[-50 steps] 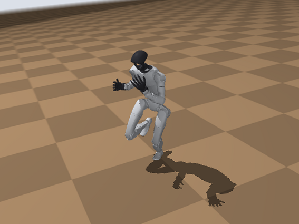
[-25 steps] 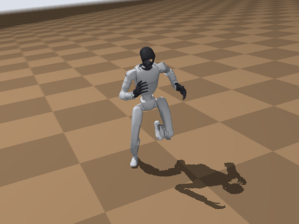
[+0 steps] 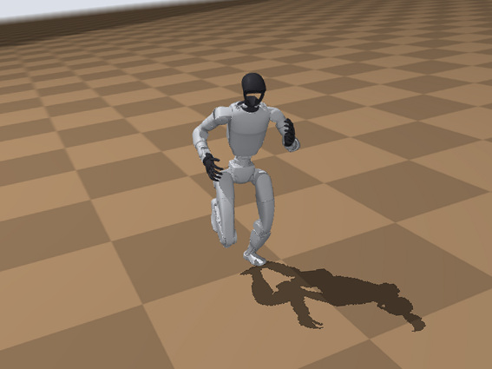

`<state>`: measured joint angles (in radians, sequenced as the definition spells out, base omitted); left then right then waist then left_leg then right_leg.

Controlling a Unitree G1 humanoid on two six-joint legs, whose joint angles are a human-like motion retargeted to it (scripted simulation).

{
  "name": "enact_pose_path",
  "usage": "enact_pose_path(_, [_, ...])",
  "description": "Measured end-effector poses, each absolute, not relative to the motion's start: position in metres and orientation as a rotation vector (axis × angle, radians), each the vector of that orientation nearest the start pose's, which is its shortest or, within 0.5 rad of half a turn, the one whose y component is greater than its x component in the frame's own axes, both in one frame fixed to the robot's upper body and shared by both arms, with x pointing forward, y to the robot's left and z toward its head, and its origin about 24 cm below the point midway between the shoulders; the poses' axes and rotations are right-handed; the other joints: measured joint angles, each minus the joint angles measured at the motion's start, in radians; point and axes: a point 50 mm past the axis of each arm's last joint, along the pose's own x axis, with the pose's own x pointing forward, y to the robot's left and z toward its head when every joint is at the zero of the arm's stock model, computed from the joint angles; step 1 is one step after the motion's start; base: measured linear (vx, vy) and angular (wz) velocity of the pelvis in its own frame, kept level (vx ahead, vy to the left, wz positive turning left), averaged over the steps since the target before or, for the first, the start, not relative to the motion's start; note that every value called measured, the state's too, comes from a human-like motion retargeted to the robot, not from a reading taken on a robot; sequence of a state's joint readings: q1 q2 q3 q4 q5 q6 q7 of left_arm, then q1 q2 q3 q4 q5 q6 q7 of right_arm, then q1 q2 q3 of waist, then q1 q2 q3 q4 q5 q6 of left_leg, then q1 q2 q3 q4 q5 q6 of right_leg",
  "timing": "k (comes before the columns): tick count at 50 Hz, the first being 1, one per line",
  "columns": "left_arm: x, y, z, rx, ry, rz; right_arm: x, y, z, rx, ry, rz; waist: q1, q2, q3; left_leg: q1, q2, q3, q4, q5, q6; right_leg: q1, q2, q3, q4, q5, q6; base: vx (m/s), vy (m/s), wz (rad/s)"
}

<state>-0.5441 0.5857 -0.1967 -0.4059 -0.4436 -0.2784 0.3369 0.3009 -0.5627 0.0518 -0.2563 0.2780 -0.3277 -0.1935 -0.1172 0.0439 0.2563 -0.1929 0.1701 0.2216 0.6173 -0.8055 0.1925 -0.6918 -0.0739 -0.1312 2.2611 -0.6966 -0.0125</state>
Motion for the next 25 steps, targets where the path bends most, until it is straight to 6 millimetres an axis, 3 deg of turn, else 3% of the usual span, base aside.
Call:
enact_pose_path(3, [0.211,0.133,0.359,-0.026,-1.476,-0.227,0.151,-0.261,0.073,-0.218,-0.108,-0.095,-0.189,0.073,0.005,0.116,-0.003,-0.039,-0.153,0.123,-0.093,-0.169,-0.032,-0.076,-0.186,0.013,0.007,1.07,0.11,1.30])
enact_pose_path(5, [0.191,0.129,0.383,0.025,-1.640,-0.218,0.129,-0.274,0.068,-0.199,-0.006,-0.093,-0.290,0.120,-0.014,0.198,0.013,-0.048,-0.268,0.305,-0.157,-0.211,-0.064,-0.137,-0.434,0.049,-0.023,1.20,-0.04,0.66])
enact_pose_path(7, [0.186,0.123,0.391,-0.028,-1.653,-0.300,0.110,-0.286,0.060,-0.189,0.103,-0.100,-0.353,0.162,-0.039,0.255,0.028,-0.081,-0.351,0.545,-0.213,-0.163,-0.080,-0.210,-0.782,0.104,-0.050,1.27,-0.14,0.55])
enact_pose_path(9, [0.193,0.115,0.391,-0.164,-1.571,-0.429,0.091,-0.296,0.054,-0.192,0.199,-0.131,-0.386,0.182,-0.068,0.292,0.016,-0.145,-0.371,0.706,-0.231,-0.052,-0.071,-0.239,-1.200,0.195,-0.025,1.32,-0.19,0.99])
enact_pose_path(10, [0.198,0.110,0.389,-0.228,-1.520,-0.484,0.083,-0.300,0.051,-0.195,0.240,-0.149,-0.394,0.179,-0.083,0.304,-0.003,-0.181,-0.345,0.738,-0.223,0.016,-0.064,-0.227,-1.420,0.248,0.003,1.38,-0.21,1.46])
enact_pose_path(12, [0.209,0.098,0.378,-0.277,-1.423,-0.537,0.074,-0.301,0.047,-0.184,0.302,-0.151,-0.396,0.109,-0.091,0.324,-0.079,-0.241,-0.146,0.667,-0.183,0.173,-0.042,-0.057,-1.795,0.297,0.105,1.39,-0.28,1.29])
enact_pose_path(13, [0.214,0.094,0.374,-0.282,-1.387,-0.541,0.078,-0.299,0.045,-0.195,0.309,-0.131,-0.367,0.077,-0.089,0.305,-0.116,-0.235,0.017,0.607,-0.167,0.278,-0.098,-0.104,-1.935,0.310,0.114,1.32,-0.36,0.48])
enact_pose_path(16, [0.231,0.085,0.341,-0.232,-1.233,-0.556,0.102,-0.281,0.033,-0.202,0.307,-0.039,-0.264,0.004,-0.084,0.154,-0.132,-0.162,0.628,0.435,-0.090,0.446,-0.162,-0.103,-2.067,0.310,0.146,1.20,-0.35,0.01])
enact_pose_path(18, [0.243,0.092,0.307,-0.171,-1.104,-0.512,0.131,-0.267,0.026,-0.205,0.255,0.001,-0.182,-0.003,-0.067,-0.006,-0.088,-0.127,1.057,0.322,-0.006,0.468,-0.168,-0.083,-1.994,0.274,0.103,1.01,-0.29,-0.34])
enact_pose_path(20, [0.254,0.115,0.255,-0.132,-0.903,-0.382,0.179,-0.247,0.034,-0.227,0.108,0.029,-0.109,0.008,-0.026,-0.188,-0.079,-0.132,1.421,0.220,0.042,0.424,-0.155,-0.045,-1.791,0.151,0.032,0.94,-0.24,-0.72])
enact_pose_path(22, [0.250,0.161,0.191,-0.146,-0.637,-0.195,0.240,-0.214,0.082,-0.223,-0.183,0.072,-0.056,-0.010,0.005,-0.389,-0.114,-0.108,1.641,0.163,0.033,0.379,-0.155,-0.001,-1.596,0.023,-0.010,0.98,-0.21,-0.95])
enact_pose_path(23, [0.236,0.187,0.162,-0.160,-0.511,-0.107,0.263,-0.194,0.119,-0.199,-0.351,0.108,-0.025,-0.029,0.008,-0.488,-0.122,-0.079,1.697,0.150,0.025,0.375,-0.157,0.019,-1.545,-0.018,-0.018,1.08,-0.18,-1.11])
enact_pose_path(25, [0.196,0.229,0.119,-0.190,-0.285,0.037,0.282,-0.155,0.195,-0.141,-0.658,0.214,0.073,-0.071,-0.016,-0.657,-0.113,-0.016,1.706,0.136,0.019,0.405,-0.149,0.058,-1.539,-0.045,-0.017,1.20,-0.13,-1.34])
